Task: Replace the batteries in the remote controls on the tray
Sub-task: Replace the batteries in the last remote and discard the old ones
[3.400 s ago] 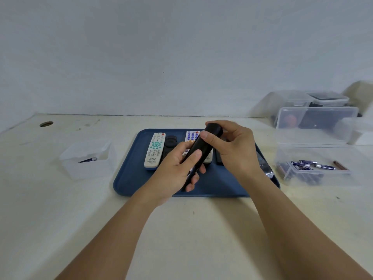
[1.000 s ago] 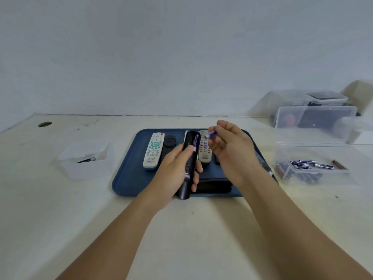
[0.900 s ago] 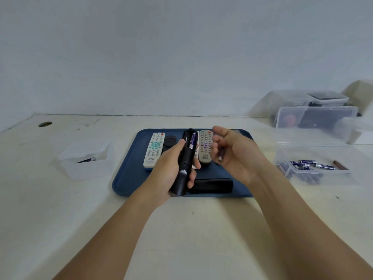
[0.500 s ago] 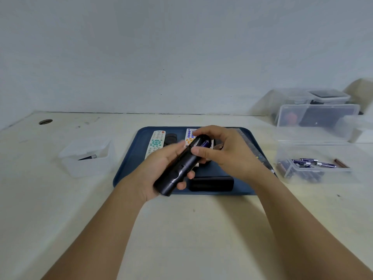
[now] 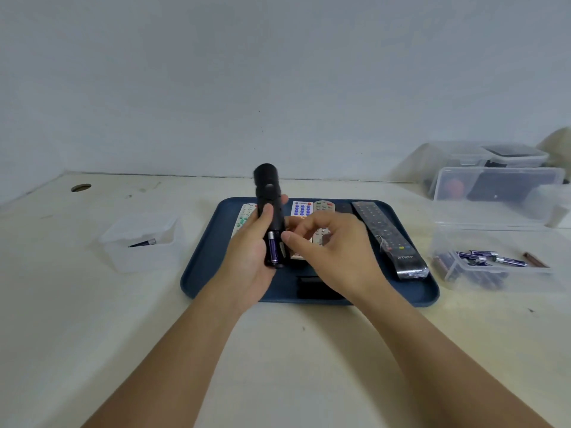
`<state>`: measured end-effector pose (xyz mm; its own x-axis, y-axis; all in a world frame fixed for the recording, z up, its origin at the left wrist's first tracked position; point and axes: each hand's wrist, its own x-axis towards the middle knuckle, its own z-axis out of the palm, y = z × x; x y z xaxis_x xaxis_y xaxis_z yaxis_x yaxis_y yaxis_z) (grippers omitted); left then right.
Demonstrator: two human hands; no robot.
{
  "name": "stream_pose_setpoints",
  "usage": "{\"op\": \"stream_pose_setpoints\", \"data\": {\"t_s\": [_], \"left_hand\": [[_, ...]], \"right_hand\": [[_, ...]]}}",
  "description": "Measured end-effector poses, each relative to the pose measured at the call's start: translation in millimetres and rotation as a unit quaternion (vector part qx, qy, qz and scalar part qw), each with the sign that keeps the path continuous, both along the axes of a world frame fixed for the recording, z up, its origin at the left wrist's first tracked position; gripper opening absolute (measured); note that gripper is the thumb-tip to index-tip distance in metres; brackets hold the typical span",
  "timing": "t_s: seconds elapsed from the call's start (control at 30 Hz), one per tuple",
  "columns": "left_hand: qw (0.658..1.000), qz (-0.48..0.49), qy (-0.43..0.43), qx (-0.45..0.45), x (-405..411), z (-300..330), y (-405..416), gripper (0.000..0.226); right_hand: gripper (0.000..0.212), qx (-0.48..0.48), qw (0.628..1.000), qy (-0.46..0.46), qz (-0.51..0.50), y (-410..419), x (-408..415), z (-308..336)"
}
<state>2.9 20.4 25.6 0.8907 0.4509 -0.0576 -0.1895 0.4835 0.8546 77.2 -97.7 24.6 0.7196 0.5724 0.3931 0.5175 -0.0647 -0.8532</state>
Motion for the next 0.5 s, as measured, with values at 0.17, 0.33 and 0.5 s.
{"op": "stream_pose_setpoints", "data": {"t_s": [0.17, 0.33, 0.5], "left_hand": [[0.999, -0.022, 0.008, -0.047, 1, 1, -4, 0.043], [0.996, -0.027, 0.004, -0.084, 3, 0, -8, 0.043], [0.996, -0.024, -0.003, -0.090, 4, -2, -6, 0.040]], "right_hand": [[0.006, -0.005, 0.979, -0.202, -0.009, 0, 2, -2], [0.004, -0.015, 0.973, -0.231, -0.014, 5, 3, -8], [0.004, -0.025, 0.975, -0.222, -0.007, 6, 2, -10]]}}
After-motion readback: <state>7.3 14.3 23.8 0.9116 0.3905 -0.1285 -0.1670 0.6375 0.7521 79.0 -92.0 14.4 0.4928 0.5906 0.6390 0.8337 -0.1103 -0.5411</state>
